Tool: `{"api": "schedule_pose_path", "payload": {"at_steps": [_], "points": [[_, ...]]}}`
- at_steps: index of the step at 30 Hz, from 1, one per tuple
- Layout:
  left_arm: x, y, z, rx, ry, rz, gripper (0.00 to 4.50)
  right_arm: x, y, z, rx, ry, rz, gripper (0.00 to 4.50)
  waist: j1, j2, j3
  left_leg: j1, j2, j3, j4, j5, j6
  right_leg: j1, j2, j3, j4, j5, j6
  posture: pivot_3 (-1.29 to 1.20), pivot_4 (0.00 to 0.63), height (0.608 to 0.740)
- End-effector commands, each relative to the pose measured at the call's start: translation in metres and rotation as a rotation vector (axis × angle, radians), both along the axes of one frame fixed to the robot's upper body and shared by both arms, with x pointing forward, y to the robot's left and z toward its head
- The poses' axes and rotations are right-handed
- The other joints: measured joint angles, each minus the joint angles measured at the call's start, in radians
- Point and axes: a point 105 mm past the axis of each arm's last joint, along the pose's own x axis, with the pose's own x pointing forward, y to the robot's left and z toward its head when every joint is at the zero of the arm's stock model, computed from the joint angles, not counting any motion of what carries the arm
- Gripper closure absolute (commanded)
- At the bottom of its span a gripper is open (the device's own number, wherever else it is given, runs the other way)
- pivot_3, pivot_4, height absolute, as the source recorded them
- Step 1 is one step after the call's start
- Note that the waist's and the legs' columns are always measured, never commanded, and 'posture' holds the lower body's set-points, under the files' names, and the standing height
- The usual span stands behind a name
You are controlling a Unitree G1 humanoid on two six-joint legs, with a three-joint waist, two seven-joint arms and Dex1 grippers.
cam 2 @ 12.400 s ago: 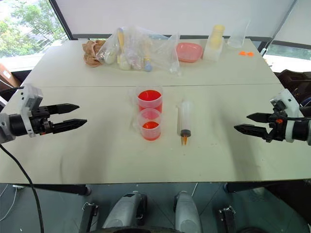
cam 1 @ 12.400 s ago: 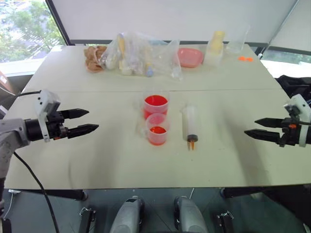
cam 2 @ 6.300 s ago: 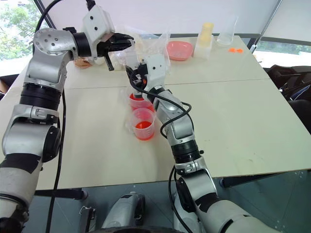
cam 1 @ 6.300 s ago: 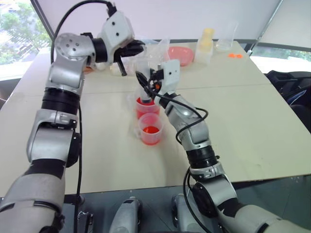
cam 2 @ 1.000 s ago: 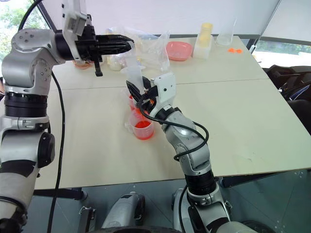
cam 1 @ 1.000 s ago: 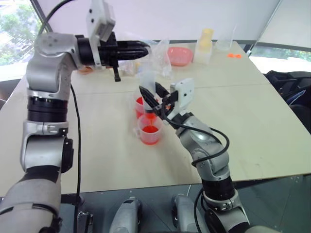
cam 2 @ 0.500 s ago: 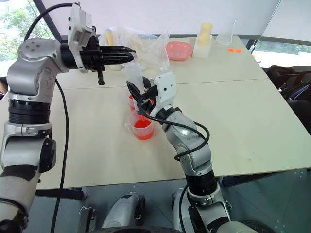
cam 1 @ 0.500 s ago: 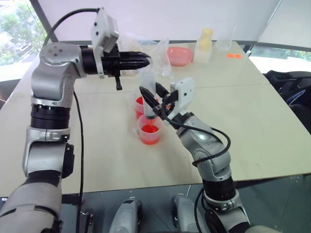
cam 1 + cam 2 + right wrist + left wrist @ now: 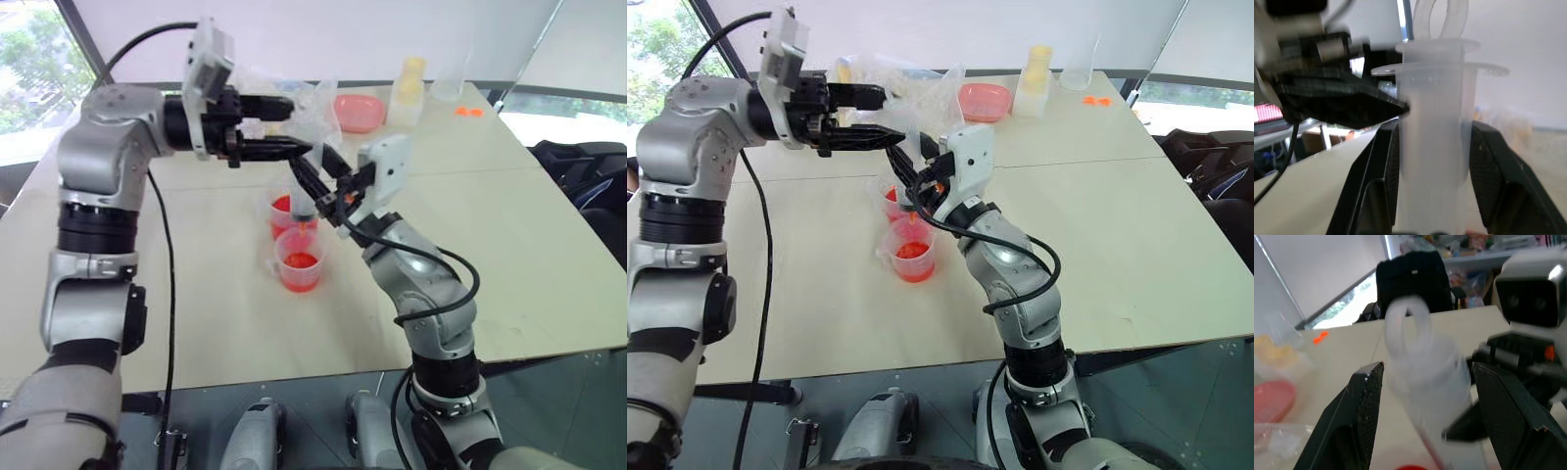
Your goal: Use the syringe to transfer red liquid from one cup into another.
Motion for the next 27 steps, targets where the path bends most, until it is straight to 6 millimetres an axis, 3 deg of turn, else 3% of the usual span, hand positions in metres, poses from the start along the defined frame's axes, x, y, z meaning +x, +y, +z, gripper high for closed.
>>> {"api": "schedule_pose_path", "payload": {"at_steps": [1, 5, 10, 11, 12, 13, 14, 17, 21, 26, 27], "points": [[-0.002, 0.026, 0.025, -0.092, -0.02, 0.074, 1.47, -0.018, -0.01, 0.036, 0.102, -0.078, 0.048, 3.03, 0.0, 0.0, 0.0, 0.0, 0.0, 0.0, 0.0, 0.0, 0.0, 0.0, 0.0, 0.0, 0.0, 0.0, 0.0, 0.0, 0.15, 0.74], [-0.008, 0.04, 0.033, -0.172, 0.001, 0.114, 1.47, -0.015, -0.029, 0.052, 0.219, 0.033, 0.108, 3.03, 0.004, 0.0, 0.0, 0.0, 0.001, 0.0, 0.0, 0.0, 0.0, 0.0, 0.0, 0.0, 0.0, 0.0, 0.0, 0.0, 0.15, 0.74], [-0.023, 0.044, 0.01, -0.157, 0.043, 0.13, 1.47, 0.015, -0.071, 0.054, 0.194, 0.278, 0.069, 3.03, 0.009, 0.0, 0.0, 0.0, 0.002, 0.0, 0.0, 0.0, 0.0, 0.001, -0.004, 0.0, 0.0, 0.0, 0.0, 0.0, 0.15, 0.74], [-0.029, 0.041, 0.0, -0.151, 0.078, 0.125, 1.47, 0.041, -0.097, 0.028, 0.125, 0.47, -0.033, 3.03, 0.012, 0.0, 0.0, 0.0, 0.002, 0.0, 0.0, 0.0, 0.0, 0.001, -0.004, 0.0, -0.001, 0.0, 0.0, 0.0, 0.15, 0.74], [-0.034, 0.039, -0.008, -0.145, 0.105, 0.122, 1.47, 0.053, -0.118, 0.009, 0.087, 0.61, -0.1, 3.03, 0.01, 0.0, 0.0, 0.0, 0.002, -0.001, 0.0, 0.0, 0.0, 0.001, -0.004, -0.001, -0.001, 0.0, 0.0, 0.0, 0.15, 0.74], [-0.038, 0.037, -0.013, -0.141, 0.123, 0.12, 1.47, 0.058, -0.133, -0.003, 0.065, 0.709, -0.138, 3.03, 0.012, -0.001, 0.0, 0.001, 0.001, 0.001, 0.0, 0.0, 0.0, 0.002, -0.005, 0.0, -0.001, 0.0, 0.0, 0.0, 0.15, 0.74], [-0.041, 0.035, -0.03, -0.088, 0.14, 0.135, 1.47, 0.059, -0.15, -0.023, -0.001, 0.81, -0.156, 3.03, 0.017, -0.001, 0.0, 0.001, 0.001, 0.001, 0.0, 0.0, 0.0, 0.002, -0.005, 0.0, -0.002, 0.0, 0.0, 0.0, 0.15, 0.74], [-0.044, 0.031, -0.064, 0.012, 0.158, 0.193, 1.47, 0.057, -0.176, -0.058, -0.065, 0.994, -0.171, 3.03, 0.027, 0.0, 0.0, 0.0, 0.0, 0.002, -0.003, -0.001, 0.002, 0.003, -0.007, 0.0, -0.006, -0.002, -0.004, 0.0, 0.15, 0.74], [-0.051, 0.024, -0.07, -0.026, 0.176, 0.205, 1.47, 0.064, -0.191, -0.081, -0.08, 1.109, -0.212, 3.03, 0.02, 0.001, 0.001, 0.0, -0.001, 0.005, -0.004, -0.002, 0.003, 0.003, -0.006, 0.0, -0.01, 0.0, -0.001, 0.0, 0.15, 0.74], [-0.055, 0.024, -0.078, -0.067, 0.206, 0.24, 1.47, 0.074, -0.194, -0.108, -0.122, 1.179, -0.253, 3.03, 0.023, 0.001, 0.001, 0.0, -0.001, 0.004, -0.003, -0.002, 0.003, 0.004, -0.005, 0.0, -0.011, 0.0, 0.0, 0.0, 0.15, 0.74], [-0.056, 0.023, -0.079, -0.068, 0.21, 0.242, 1.41, 0.075, -0.194, -0.111, -0.132, 1.183, -0.254, 2.04, 0.024, 0.001, 0.001, -0.001, -0.001, 0.004, -0.003, -0.002, 0.003, 0.004, -0.005, 0.0, -0.011, 0.0, 0.0, 0.0, 0.15, 0.74]]}}
